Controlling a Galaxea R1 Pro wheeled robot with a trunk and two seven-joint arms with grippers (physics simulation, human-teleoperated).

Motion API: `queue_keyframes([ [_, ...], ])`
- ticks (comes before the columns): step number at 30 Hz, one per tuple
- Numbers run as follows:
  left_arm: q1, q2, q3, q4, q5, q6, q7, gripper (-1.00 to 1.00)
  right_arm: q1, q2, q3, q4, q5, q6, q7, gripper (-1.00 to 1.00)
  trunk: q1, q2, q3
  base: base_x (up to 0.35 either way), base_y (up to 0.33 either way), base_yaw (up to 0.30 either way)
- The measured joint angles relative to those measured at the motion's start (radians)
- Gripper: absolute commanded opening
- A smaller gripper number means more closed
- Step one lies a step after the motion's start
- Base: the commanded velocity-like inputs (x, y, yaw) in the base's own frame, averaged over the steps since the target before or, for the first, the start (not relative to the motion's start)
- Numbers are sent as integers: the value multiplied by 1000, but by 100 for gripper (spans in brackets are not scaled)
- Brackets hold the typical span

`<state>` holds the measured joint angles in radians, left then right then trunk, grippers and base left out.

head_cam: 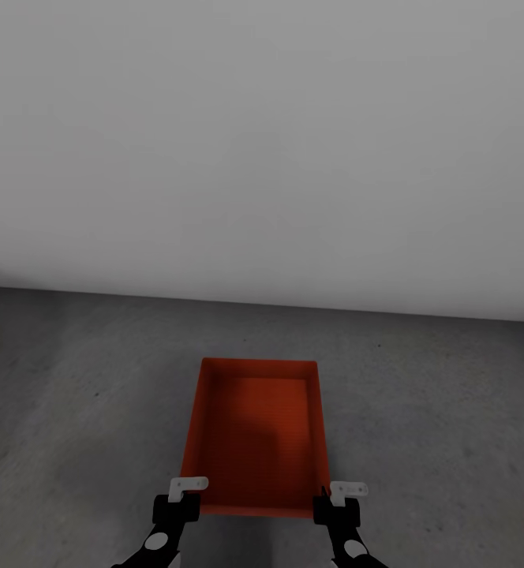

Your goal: Move the two storage containers from the living room to the garage. In the garage, place one container on the floor and stack the other container on top of it (either order is fine).

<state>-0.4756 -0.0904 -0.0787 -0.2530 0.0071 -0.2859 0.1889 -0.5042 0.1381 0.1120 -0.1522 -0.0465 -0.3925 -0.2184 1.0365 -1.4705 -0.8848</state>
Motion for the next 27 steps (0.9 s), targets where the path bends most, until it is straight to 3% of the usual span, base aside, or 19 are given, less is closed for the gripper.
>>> queue_keyframes([
  [9, 0, 0, 0, 0, 0, 0, 0, -100, 0, 0, 0, 0, 0, 0, 0, -100, 35, -63, -28, 0, 0, 0],
  [18, 0, 0, 0, 0, -1, 1, 0, -100, 1, 0, -1, -1, 0, 0, 0, -100, 35, -63, -28, 0, 0, 0],
  [27, 0, 0, 0, 0, -1, 0, 0, -100, 0, 0, -1, 0, 0, 0, 0, -100, 65, -119, -53, 0, 0, 0],
])
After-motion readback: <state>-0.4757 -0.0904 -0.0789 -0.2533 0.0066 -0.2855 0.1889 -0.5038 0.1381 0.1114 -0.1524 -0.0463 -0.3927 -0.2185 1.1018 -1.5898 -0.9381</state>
